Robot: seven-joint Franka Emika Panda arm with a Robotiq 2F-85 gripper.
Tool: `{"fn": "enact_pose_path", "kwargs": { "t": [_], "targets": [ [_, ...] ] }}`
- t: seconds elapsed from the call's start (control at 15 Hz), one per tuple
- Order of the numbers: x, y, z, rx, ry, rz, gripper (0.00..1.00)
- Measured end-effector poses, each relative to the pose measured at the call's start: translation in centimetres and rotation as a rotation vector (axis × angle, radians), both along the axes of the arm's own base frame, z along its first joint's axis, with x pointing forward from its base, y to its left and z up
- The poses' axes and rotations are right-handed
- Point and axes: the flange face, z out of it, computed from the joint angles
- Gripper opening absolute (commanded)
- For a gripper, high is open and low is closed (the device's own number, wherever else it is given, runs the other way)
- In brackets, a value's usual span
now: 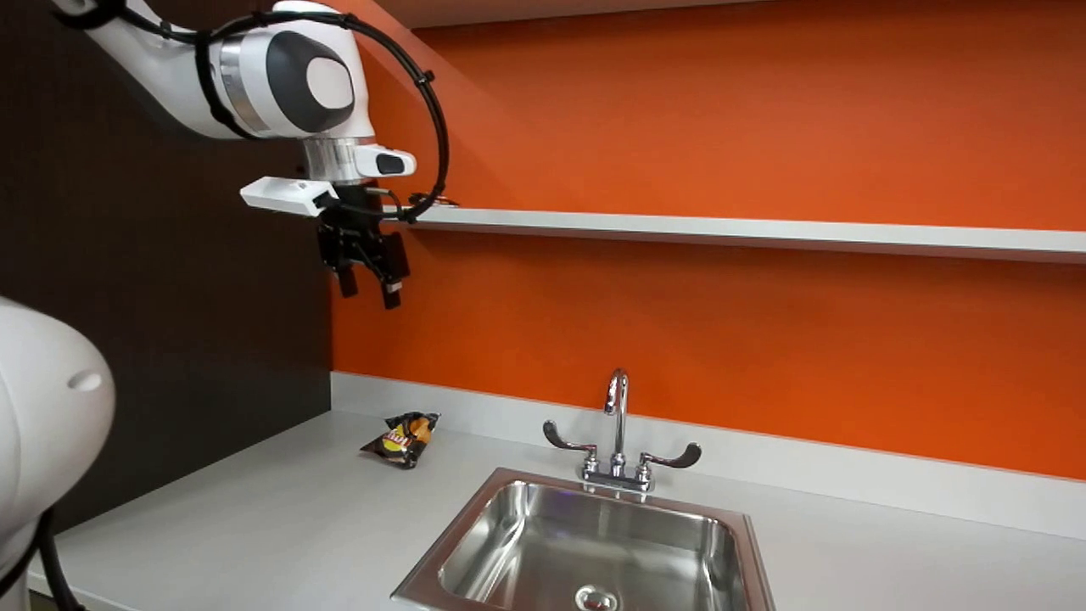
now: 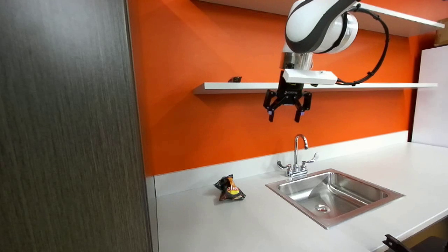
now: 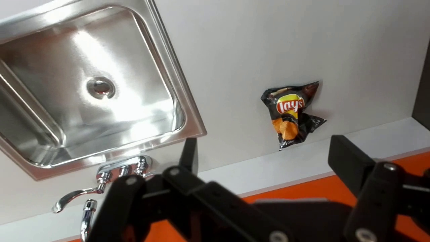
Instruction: Put the sneakers bar on the bottom shelf
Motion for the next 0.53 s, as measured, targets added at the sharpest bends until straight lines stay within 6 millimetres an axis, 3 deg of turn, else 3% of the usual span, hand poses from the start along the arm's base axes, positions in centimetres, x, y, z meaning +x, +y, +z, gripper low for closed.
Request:
{"fn": "enact_pose_path", "kwargs": {
  "t": [0.2,0.53],
  "targets": [
    [-0.1,-1.8,-0.8,-0.003,0.018,-0.008,1.00],
    [-0.1,-2.1,-0.9,-0.004,0.021,-0.010,1.00]
  ]
}}
